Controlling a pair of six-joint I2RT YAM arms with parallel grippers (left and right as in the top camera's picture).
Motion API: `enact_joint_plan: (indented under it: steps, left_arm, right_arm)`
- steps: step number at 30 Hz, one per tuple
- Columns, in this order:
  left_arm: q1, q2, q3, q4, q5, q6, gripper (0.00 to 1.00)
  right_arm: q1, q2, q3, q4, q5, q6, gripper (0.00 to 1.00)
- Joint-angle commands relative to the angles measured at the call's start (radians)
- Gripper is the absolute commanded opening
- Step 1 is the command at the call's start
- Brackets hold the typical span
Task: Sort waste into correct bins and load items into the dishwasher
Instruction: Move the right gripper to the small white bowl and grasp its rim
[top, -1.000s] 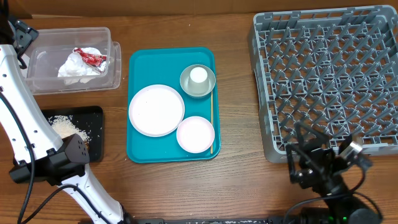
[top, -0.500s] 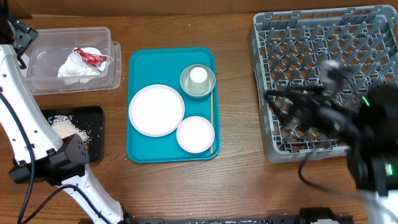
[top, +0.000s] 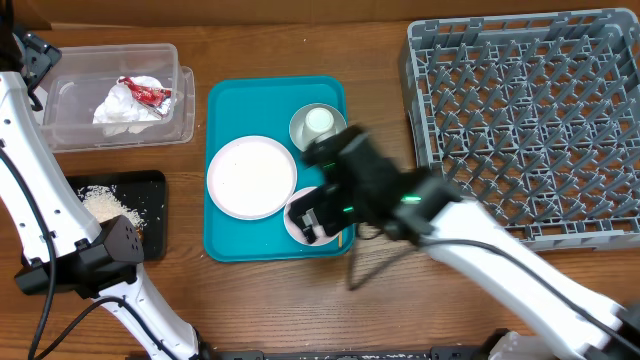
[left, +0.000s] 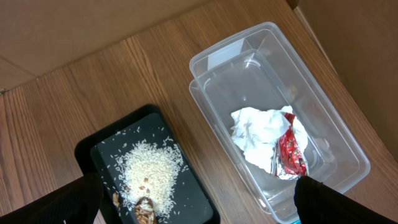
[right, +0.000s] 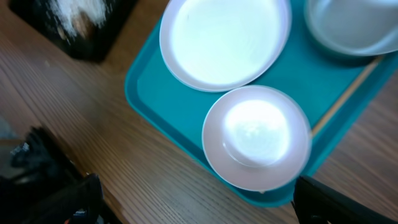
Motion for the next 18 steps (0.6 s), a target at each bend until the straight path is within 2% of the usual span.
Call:
enact_joint_plan:
  steps: [1, 9, 12, 18]
  left_arm:
    - [0.005, 0.000, 0.003, 0.001, -0.013, 0.001, 1.00]
    - [0.005, 0.000, 0.003, 0.001, -0.013, 0.002, 1.00]
    - [0.005, 0.000, 0.003, 0.001, -0.013, 0.001, 1.00]
    - [0.005, 0.000, 0.003, 0.001, -0.013, 0.001, 1.00]
  right_arm:
    - [0.051, 0.092, 0.022, 0.028, 0.019, 0.001, 1.00]
    - [0.081, 0.301, 0.022, 0.122, -0.010, 0.009, 1.00]
    - [0.081, 0.333, 0.021, 0.126, 0.042, 0.043, 0.90]
    - [0.090, 0.393, 0.019, 0.146, 0.080, 0.108, 0.83]
